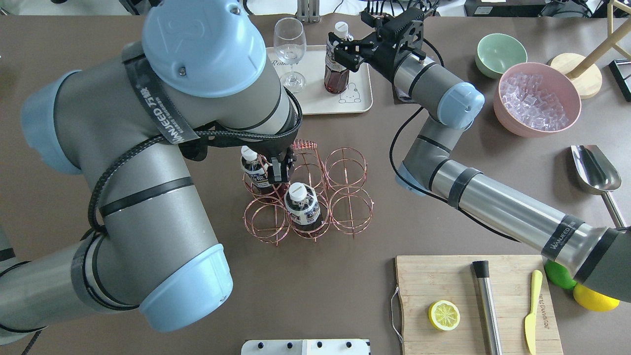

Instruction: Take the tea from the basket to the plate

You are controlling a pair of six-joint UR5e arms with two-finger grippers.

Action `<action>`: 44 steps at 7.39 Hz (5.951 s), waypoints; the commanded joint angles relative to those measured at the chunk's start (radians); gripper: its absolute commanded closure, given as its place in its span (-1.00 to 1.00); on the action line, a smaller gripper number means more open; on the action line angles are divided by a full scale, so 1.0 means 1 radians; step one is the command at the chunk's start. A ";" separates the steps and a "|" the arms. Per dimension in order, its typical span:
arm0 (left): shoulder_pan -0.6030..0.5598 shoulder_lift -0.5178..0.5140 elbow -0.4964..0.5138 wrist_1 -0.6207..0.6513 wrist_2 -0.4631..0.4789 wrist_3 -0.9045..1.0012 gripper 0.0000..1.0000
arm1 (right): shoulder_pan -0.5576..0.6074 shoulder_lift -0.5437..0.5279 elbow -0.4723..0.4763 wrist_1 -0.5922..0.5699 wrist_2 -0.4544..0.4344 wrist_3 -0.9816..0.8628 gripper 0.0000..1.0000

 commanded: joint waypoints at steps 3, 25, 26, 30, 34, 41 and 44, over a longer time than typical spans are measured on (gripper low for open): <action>-0.052 -0.009 -0.027 0.034 -0.021 0.009 1.00 | 0.142 -0.091 0.117 -0.114 0.433 0.008 -0.99; -1.028 0.305 0.785 -0.339 -0.379 1.235 1.00 | 0.690 -1.040 0.823 -1.542 0.999 -0.153 -0.99; -1.017 0.301 0.785 -0.340 -0.379 1.217 1.00 | 0.681 -1.017 0.823 -1.590 0.973 -0.151 -0.99; -0.985 0.285 0.842 -0.374 -0.376 1.218 1.00 | 0.719 -0.788 0.704 -1.828 0.968 -0.142 -0.99; -0.957 0.278 0.859 -0.402 -0.373 1.184 1.00 | 0.725 -0.806 0.677 -1.820 0.973 -0.142 -0.99; -0.970 0.368 0.691 -0.399 -0.370 1.195 -0.93 | 0.728 -0.794 0.665 -1.814 0.974 -0.156 -0.99; -1.015 0.500 0.476 -0.344 -0.518 1.308 -0.92 | 0.731 -0.800 0.670 -1.813 0.974 -0.374 -0.99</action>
